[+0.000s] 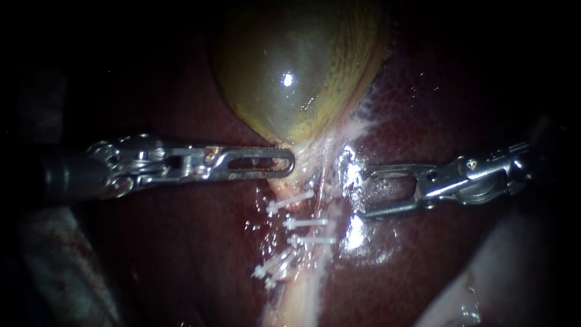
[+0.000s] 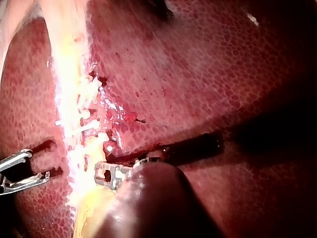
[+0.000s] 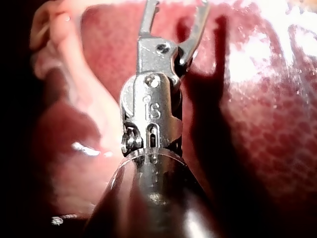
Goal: Going back second clip right tube
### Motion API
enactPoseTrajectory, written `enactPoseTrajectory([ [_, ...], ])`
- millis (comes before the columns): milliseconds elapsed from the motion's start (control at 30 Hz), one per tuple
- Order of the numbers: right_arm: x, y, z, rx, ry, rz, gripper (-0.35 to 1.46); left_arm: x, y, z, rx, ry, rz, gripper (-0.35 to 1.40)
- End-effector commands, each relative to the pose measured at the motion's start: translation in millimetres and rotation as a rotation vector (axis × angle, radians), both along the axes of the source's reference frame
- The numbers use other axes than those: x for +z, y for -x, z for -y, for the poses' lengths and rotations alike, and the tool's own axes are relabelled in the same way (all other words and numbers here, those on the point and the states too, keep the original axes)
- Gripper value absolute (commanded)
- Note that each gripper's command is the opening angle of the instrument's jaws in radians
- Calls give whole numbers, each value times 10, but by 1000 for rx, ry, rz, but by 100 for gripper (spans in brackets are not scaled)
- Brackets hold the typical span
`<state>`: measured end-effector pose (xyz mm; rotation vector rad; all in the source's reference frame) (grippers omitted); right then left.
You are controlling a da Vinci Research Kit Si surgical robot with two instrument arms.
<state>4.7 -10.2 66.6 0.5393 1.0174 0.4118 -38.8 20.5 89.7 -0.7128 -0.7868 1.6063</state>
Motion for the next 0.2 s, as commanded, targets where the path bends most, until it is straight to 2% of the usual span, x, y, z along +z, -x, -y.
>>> enactPoseTrajectory([
  [33, 0, 0, 0, 0, 0, 0, 51, -1, 0, 0, 0, 0, 0, -35],
  [200, 0, 0, 0, 0, 0, 0, 51, -1, 0, 0, 0, 0, 0, -35],
])
